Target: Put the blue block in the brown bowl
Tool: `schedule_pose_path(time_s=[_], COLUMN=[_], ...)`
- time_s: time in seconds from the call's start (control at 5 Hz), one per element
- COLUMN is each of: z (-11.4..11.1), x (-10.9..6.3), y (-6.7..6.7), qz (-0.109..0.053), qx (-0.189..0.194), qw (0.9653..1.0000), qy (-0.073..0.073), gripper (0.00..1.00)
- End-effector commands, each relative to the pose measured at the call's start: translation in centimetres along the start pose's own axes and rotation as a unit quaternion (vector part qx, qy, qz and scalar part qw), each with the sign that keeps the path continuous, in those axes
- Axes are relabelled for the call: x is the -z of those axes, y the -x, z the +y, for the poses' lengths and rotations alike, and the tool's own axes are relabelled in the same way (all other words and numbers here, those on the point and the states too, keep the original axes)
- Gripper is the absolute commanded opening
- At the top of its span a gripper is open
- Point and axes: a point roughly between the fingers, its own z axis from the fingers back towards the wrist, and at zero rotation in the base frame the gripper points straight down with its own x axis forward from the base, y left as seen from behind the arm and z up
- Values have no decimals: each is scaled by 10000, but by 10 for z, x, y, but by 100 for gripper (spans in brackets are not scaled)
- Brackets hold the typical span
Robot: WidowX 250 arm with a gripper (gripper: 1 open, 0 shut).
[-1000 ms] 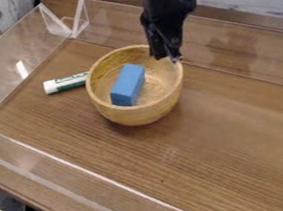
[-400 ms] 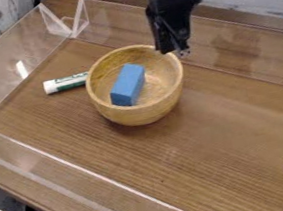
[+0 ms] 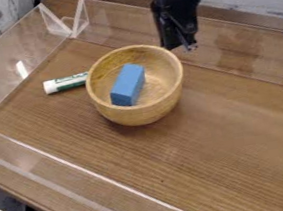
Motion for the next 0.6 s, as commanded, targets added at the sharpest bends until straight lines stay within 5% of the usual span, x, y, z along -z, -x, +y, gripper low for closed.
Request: schedule_pose_path(time_s=[0.0,0.4], z=[5,-4], x=[-28,-39], y=[-16,-34], qz=[-448,-607], qx=[-117,-420], qw=[9986,9969], qy=[-272,-276], gripper=[0,0])
